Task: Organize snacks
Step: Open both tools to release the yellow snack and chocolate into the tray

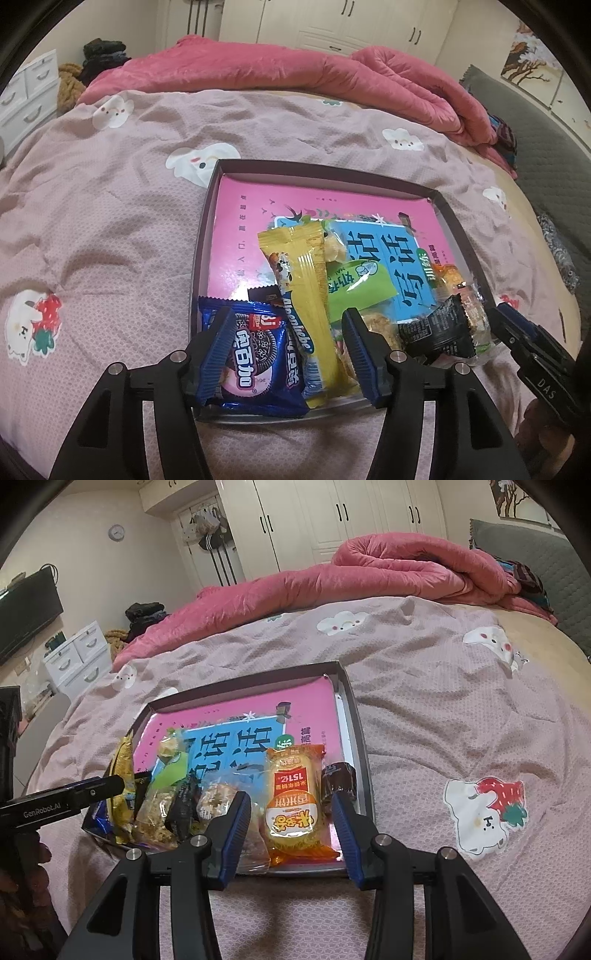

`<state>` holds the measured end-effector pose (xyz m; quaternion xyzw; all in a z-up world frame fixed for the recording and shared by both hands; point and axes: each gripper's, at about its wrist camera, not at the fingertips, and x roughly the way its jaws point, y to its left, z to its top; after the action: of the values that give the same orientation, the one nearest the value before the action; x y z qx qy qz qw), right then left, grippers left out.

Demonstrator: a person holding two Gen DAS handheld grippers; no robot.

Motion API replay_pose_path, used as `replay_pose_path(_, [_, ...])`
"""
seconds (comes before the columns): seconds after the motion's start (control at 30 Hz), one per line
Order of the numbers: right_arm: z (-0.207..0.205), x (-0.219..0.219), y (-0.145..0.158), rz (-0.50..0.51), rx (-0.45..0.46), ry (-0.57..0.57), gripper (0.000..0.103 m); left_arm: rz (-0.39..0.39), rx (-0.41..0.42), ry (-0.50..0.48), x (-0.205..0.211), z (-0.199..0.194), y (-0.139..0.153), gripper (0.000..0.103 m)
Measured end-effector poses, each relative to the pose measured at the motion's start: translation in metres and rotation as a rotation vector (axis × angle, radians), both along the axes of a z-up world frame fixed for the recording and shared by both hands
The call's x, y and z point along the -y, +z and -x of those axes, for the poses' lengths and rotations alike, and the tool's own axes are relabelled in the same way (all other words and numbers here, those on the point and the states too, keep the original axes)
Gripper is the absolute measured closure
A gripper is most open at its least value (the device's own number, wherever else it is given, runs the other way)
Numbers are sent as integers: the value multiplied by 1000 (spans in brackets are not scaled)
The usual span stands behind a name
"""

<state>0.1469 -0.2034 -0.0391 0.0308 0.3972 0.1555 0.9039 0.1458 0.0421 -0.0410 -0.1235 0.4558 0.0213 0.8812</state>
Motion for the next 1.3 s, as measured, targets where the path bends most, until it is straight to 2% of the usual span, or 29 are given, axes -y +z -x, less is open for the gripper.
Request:
replay_pose_path(0.27, [0,-2,-1,4,-4,-4,57,0,5,-9,3,3,4,37])
replay_pose_path(0.4, [1,1,2,0,8,-20,52,3,10,-10,4,5,7,36])
replay_pose_path(0.73, [4,1,9,-2,37,-25,50,1,11,-7,3,7,11,32])
replay_pose_path(1.03, [12,5,20,-12,80,-36,41,1,11,-16,5,11,15,28])
replay_pose_path(1.17, [17,5,25,-10,96,-36,33,-11,12,-17,7,16,17,27])
replay_pose_path(1.3, [23,1,30,11,116,-29,28,-15,15,-20,9,21,21,26])
